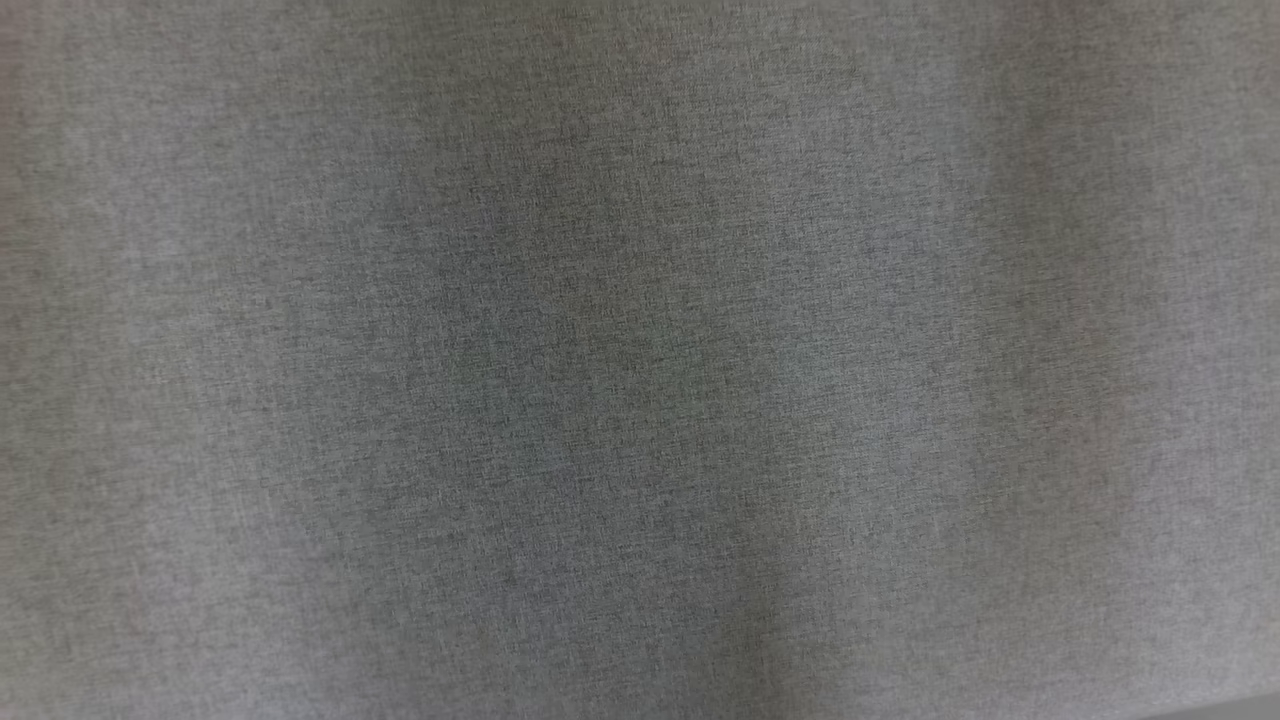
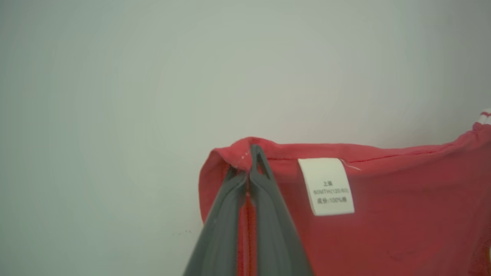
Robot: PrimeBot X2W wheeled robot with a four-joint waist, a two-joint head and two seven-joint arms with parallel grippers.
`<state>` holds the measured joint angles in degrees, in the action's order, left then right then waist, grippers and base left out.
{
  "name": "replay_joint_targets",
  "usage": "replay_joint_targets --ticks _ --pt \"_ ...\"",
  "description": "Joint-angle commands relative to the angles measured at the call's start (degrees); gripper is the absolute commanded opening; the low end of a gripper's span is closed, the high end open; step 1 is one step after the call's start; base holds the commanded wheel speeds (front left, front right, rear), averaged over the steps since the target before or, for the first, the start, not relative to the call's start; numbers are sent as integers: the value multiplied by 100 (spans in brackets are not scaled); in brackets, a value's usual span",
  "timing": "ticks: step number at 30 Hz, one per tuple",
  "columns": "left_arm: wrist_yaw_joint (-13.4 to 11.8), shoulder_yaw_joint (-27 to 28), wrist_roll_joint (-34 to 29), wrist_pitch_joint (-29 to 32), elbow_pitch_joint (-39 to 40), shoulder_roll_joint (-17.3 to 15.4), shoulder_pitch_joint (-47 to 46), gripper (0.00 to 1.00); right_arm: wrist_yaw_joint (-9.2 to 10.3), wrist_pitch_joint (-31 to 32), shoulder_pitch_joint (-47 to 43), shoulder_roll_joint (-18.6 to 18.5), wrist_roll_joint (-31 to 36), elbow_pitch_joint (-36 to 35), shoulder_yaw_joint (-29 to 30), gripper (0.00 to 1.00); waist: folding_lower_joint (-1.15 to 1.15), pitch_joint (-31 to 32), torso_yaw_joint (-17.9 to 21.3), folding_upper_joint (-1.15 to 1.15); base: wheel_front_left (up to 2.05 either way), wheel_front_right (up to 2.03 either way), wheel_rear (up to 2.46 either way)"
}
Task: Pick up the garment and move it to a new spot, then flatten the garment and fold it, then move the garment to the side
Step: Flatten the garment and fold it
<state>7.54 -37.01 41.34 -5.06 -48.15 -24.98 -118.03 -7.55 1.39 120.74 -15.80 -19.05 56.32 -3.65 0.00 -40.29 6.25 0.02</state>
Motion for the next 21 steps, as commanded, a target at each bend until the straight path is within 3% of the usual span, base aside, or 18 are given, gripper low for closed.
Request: replay_joint_targets --ticks 1,7,10,13,18,21 --pt "-15 -60 62 -48 -43 45 -30 0 13 -47 66 25 -68 41 -32 0 0 -41 1 -2 0 0 0" --pt "-15 -547 552 -293 121 29 406 0 13 -107 -334 -4 -556 -16 -551 0 0 21 -47 -2 0 0 0" --pt "-15 -856 780 -369 419 -212 843 0 13 -132 -934 -130 -1042 -334 -887 0 0 154 13 -2 0 0 0" --pt "-15 -954 1098 -621 720 -439 1517 0 13 -98 -1770 -369 -1619 -937 -1280 0 0 397 48 -2 0 0 0" --pt "-34 -986 1480 -902 1366 -782 3062 0 13 72 -3675 -1088 -2569 -2369 -1718 0 0 929 66 -2 0 0 0" --pt "-260 -896 1586 -983 1970 -992 4058 0 13 139 -4986 -1522 -2979 -3291 -1600 0 0 1236 73 -2 0 0 0"
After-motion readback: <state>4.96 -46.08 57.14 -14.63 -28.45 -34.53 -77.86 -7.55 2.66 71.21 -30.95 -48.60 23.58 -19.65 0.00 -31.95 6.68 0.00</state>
